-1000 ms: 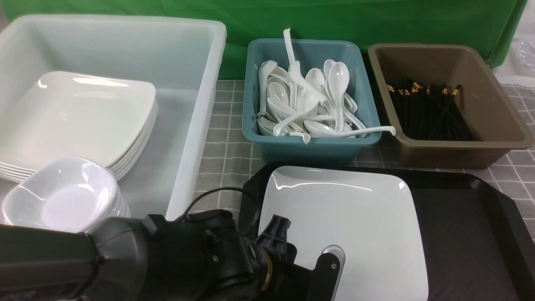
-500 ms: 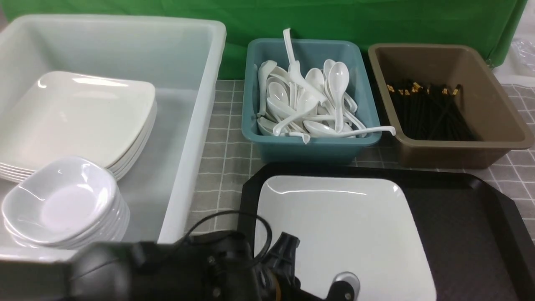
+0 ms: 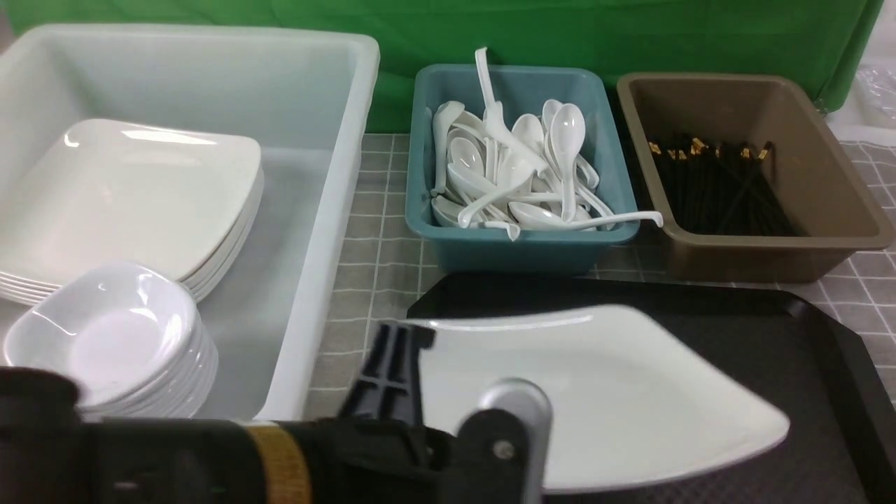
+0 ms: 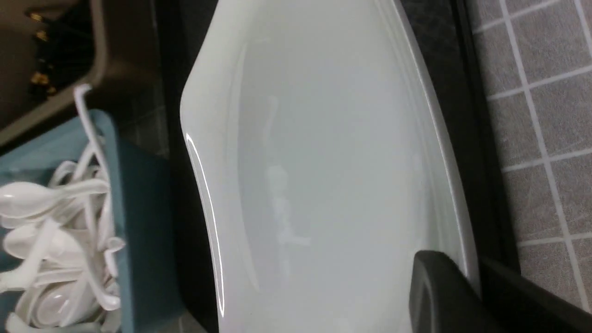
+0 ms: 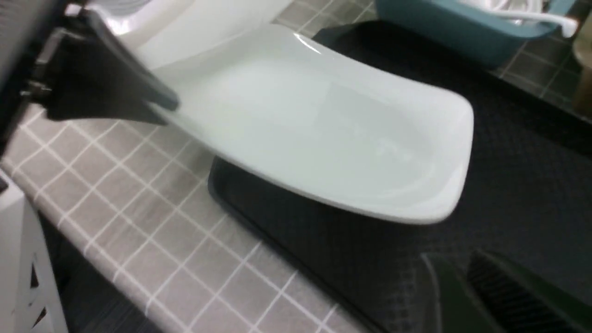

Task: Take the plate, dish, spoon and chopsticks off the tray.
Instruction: Use the left arm to put the plate into the large storage box on the left

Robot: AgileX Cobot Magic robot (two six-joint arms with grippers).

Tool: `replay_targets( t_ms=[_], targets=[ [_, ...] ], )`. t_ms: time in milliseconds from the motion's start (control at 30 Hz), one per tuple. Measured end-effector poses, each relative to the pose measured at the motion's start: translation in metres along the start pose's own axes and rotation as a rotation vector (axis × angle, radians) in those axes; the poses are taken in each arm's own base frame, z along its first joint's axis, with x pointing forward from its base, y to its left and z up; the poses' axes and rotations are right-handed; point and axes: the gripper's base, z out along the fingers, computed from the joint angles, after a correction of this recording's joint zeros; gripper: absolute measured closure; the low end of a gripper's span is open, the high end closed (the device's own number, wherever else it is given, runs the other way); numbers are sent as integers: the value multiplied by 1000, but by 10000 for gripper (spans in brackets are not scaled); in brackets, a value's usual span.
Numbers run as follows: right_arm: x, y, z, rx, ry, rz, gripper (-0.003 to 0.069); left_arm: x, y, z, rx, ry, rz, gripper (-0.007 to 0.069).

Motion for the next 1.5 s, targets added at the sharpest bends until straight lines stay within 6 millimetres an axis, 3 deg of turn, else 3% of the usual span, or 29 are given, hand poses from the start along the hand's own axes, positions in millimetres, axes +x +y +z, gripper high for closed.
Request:
replay_targets(
  t_ms=[67,200,333,367,500,600,700,833,867,933,1033,1300,1500],
  targets=[
    [-4,-2,-4,14,-24,25,622,1,3,-15,-39,-37,-8,592],
    [-13,-4,-14,20,-78,56,633,4,12,-41,-127,-65,-52,592],
    [-26,-1,-19,1,-134,70,632,11,38,-69,-276,-1,-96,592],
    [-32,2,-17,-7,-148,67,632,18,52,-79,-350,69,-98,592],
    [-43,11,-3,-19,-141,29,632,50,77,-90,-479,286,-153,592],
    [-49,17,10,-23,-123,-8,632,77,89,-86,-499,435,-215,592],
    [-55,25,25,-42,-103,-60,632,117,102,-69,-444,581,-321,592],
    [-56,31,29,-84,-92,-89,631,165,117,-46,-406,660,-429,592],
    [-56,31,29,-85,-91,-90,631,166,117,-46,-411,661,-434,592],
    [-55,32,28,-96,-87,-96,631,195,122,-33,-393,714,-471,592],
    [-53,31,28,-96,-64,-92,631,218,123,-20,-356,758,-500,592],
    [-48,31,28,-98,-14,-90,629,249,121,23,-258,814,-478,594],
    [-48,32,28,-108,-7,-101,629,261,117,44,-222,825,-489,598]
  ],
)
